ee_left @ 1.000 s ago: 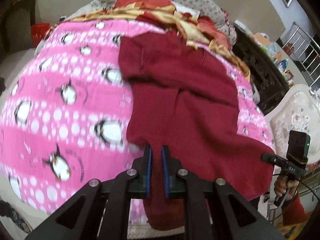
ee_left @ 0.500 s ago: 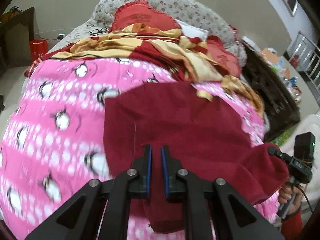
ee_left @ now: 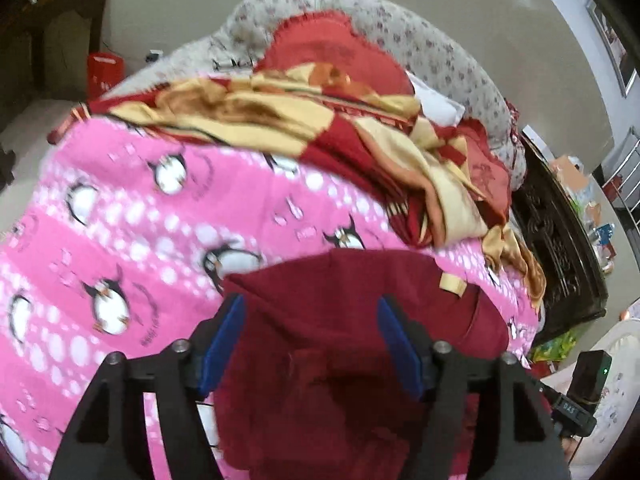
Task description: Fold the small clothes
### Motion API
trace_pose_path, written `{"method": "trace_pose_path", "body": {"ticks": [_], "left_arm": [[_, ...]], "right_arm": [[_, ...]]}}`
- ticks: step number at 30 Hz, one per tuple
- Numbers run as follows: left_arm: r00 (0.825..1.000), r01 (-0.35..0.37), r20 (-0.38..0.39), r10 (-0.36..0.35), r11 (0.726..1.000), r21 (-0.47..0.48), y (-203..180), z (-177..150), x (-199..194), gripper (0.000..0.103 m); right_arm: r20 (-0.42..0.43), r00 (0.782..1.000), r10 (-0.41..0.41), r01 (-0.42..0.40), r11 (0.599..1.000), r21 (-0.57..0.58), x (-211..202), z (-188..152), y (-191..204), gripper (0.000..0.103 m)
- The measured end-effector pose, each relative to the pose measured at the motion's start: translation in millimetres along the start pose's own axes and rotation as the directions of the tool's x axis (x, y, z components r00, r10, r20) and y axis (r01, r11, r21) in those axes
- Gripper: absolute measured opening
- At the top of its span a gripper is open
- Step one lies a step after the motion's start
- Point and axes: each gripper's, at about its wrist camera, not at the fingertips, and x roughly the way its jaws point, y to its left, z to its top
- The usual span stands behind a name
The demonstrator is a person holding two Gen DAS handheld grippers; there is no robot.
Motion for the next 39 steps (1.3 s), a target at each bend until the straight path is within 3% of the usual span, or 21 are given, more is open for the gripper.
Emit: {"method": "trace_pose_path", "body": {"ticks": [3,7,10,12,17,20,25,26,27,28,31,32,35,39], "left_arm": [[1.0,0.011,-0.001,-0.011,0.999,0.041,-3,-5,-10,0.072],[1.0,-0.02,-0.018,0.021,0.994,0.103,-6,-25,-11,0.072],[0.998,-0.041,-0.046,0.048,0.989,0.14,-9,-38,1,0.072],[0.998,-0.032,-0.05,0.04,0.986,0.165,-11,-43,5,0.072],[0.999,-0.012,-0.039,0.023,0.965,0.262,-32,-44,23,0.076],[0.998,-0.014,-0.057,0.031,0.964,0.266,-41,-37,43,0.076],[0.993,-0.06,-0.076,0.086,0.956,0.287,-52,-28,76,0.076],[0.992,-0.066,-0.086,0.096,0.953,0.296,-55,-27,82,0.074],[0.991,-0.069,-0.092,0.101,0.95,0.304,-57,-27,85,0.059],[0.989,-0.07,-0.101,0.106,0.948,0.309,-58,-27,88,0.033],[0.987,-0.082,-0.107,0.12,0.949,0.304,-59,-28,88,0.02],[0.988,-0.084,-0.101,0.119,0.95,0.302,-59,-27,85,0.01],[0.995,-0.068,-0.05,0.085,0.961,0.268,-52,-15,60,0.007],[0.994,-0.109,0.039,0.103,0.969,0.222,-38,5,38,0.007]], "right_arm": [[-0.005,0.999,0.037,-0.037,0.999,0.036,-5,0,-4,0.047],[0.006,0.992,0.124,-0.124,0.984,0.127,-4,14,-10,0.05],[0.024,0.979,0.201,-0.199,0.939,0.281,0,22,-29,0.061],[-0.037,0.989,0.143,-0.123,0.936,0.329,6,21,-38,0.061],[0.025,0.995,0.094,-0.097,0.953,0.287,-21,17,-42,0.066],[0.058,0.997,0.05,-0.064,0.961,0.268,-38,15,-43,0.067],[0.035,0.996,-0.082,0.082,0.996,0.02,-40,7,-5,0.068],[0.042,0.991,-0.13,0.132,0.991,-0.036,-34,6,4,0.068],[0.053,0.984,-0.171,0.174,0.982,-0.072,-29,6,10,0.068],[0.067,0.973,-0.219,0.225,0.969,-0.102,-21,8,14,0.069],[0.084,0.952,-0.295,0.304,0.945,-0.124,3,18,14,0.069],[0.085,0.951,-0.298,0.307,0.944,-0.123,12,22,13,0.068],[0.087,0.958,-0.274,0.285,0.945,-0.162,23,29,23,0.023],[0.106,0.962,-0.253,0.268,0.949,-0.165,13,30,36,0.023]]}}
